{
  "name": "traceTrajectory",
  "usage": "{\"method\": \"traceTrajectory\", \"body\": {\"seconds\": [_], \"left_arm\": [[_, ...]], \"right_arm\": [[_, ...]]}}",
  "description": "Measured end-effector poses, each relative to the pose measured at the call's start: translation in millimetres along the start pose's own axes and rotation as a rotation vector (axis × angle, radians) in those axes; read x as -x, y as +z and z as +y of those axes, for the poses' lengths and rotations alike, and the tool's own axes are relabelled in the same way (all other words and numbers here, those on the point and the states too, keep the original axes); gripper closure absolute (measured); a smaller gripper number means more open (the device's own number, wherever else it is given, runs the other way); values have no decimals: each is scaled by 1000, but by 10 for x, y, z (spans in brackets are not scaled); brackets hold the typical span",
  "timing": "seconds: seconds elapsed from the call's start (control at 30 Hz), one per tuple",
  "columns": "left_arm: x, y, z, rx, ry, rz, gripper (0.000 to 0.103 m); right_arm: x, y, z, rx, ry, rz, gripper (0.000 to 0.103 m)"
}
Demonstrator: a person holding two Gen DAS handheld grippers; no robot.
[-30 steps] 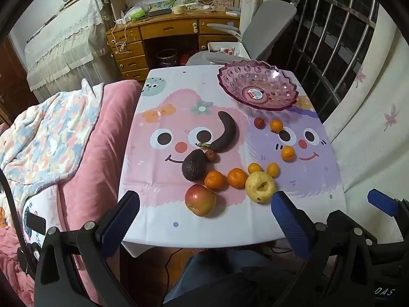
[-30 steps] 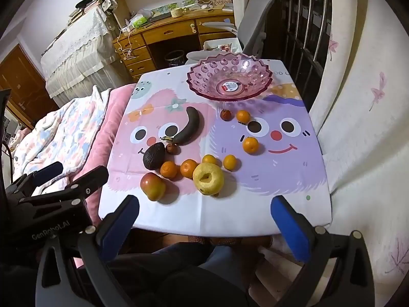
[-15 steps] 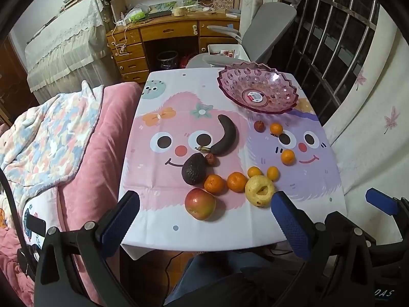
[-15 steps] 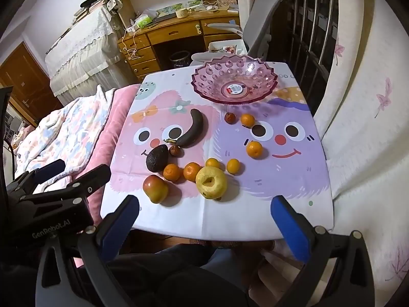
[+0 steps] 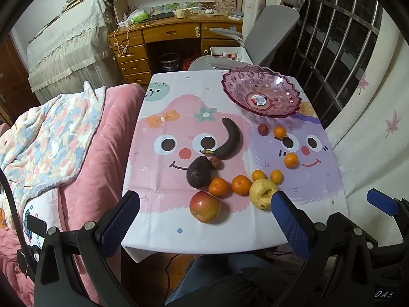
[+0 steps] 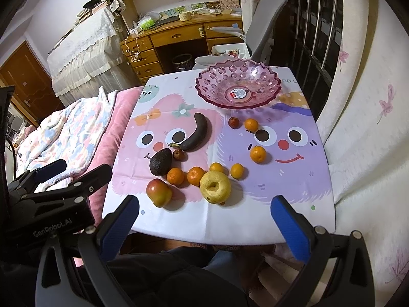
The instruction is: Organize fruits
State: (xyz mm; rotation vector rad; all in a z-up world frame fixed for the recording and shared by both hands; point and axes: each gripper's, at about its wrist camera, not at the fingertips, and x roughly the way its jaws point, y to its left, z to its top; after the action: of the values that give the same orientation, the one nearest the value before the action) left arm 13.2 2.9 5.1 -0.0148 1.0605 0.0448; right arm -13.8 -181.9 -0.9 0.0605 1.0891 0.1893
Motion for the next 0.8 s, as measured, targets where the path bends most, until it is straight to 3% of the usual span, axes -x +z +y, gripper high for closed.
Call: {"method": "traceTrajectory", "body": {"seconds": [0.5, 0.8], "left_arm": [[11, 20, 260, -10, -8, -36, 1], [-25, 54, 377, -30, -48, -62, 2]], "right_arm": [[-15, -17, 82, 2, -6, 1, 0], [-37, 63, 344, 10, -60, -41, 0]]}}
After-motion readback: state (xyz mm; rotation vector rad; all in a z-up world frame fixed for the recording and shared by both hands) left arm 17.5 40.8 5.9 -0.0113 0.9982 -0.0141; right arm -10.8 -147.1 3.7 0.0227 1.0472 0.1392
